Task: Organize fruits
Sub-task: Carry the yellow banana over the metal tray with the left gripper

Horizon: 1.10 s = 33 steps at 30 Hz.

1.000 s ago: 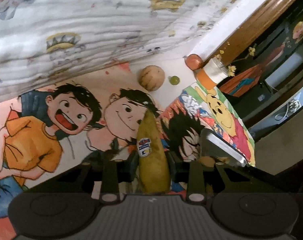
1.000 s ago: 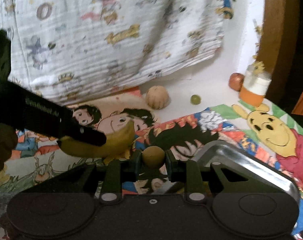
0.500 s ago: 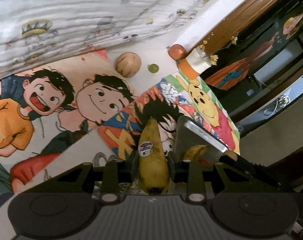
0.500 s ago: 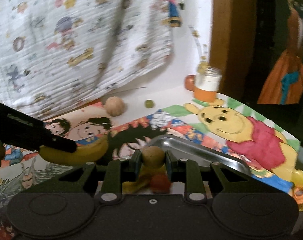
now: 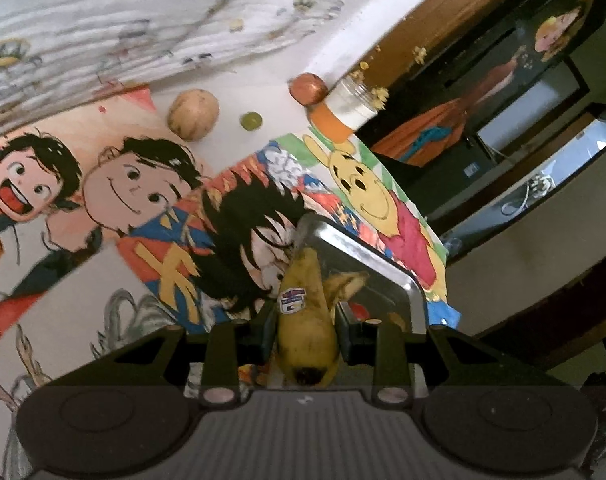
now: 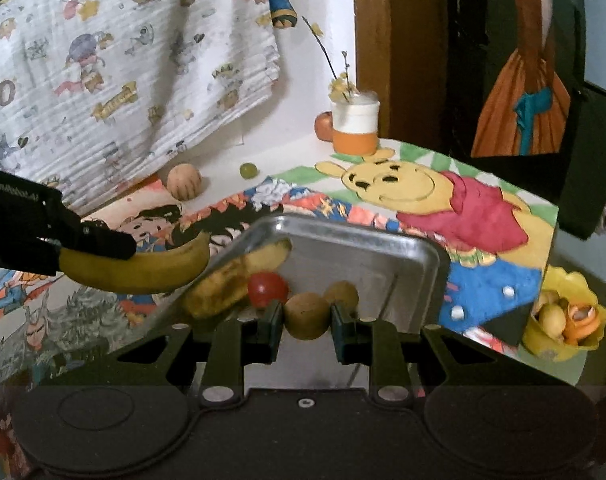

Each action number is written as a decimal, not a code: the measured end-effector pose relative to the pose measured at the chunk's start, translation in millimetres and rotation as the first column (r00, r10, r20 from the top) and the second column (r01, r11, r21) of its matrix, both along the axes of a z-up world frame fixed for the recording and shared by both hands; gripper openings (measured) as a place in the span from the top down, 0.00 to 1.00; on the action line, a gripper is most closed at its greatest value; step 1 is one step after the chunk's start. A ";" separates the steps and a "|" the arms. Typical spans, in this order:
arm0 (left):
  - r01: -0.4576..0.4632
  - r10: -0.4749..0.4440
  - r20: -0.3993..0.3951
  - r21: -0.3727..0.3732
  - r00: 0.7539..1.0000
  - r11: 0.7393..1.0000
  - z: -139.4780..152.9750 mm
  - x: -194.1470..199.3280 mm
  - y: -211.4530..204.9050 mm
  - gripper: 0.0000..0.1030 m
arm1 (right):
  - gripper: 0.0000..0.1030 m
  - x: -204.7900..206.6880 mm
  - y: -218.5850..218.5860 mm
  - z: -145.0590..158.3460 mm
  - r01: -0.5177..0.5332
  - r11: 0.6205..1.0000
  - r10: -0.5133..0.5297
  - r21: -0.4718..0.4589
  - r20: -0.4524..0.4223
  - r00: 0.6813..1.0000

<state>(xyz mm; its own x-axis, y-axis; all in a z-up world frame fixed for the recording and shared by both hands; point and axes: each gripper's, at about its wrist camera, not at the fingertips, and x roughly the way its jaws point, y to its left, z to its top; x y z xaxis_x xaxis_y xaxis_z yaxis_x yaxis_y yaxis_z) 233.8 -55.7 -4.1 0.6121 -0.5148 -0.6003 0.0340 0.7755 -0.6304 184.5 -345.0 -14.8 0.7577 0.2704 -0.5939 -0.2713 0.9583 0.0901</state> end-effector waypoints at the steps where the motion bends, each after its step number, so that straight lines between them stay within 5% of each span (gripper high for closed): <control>1: 0.004 -0.004 0.000 -0.004 1.000 1.000 0.0 -2.0 -1.8 0.67 | 0.73 -2.2 -0.7 -1.6 0.003 1.000 -0.003 0.003 -0.003 1.000; 21: 0.094 -0.093 0.049 -0.012 0.994 0.996 -1.5 -30.3 -38.2 0.67 | 0.73 -28.3 -7.4 -24.4 0.041 0.999 -0.039 0.031 -0.052 0.998; 28: 0.072 -0.068 0.050 -0.069 0.996 0.995 -8.9 -36.0 -24.0 0.67 | 0.73 -30.4 -5.4 -26.7 0.051 0.998 -0.049 0.042 -0.057 0.997; 33: 0.035 -0.033 0.057 -0.044 0.998 0.998 -10.9 -37.2 -14.3 0.67 | 0.73 -31.0 -3.1 -29.0 0.055 0.997 -0.051 0.051 -0.062 0.997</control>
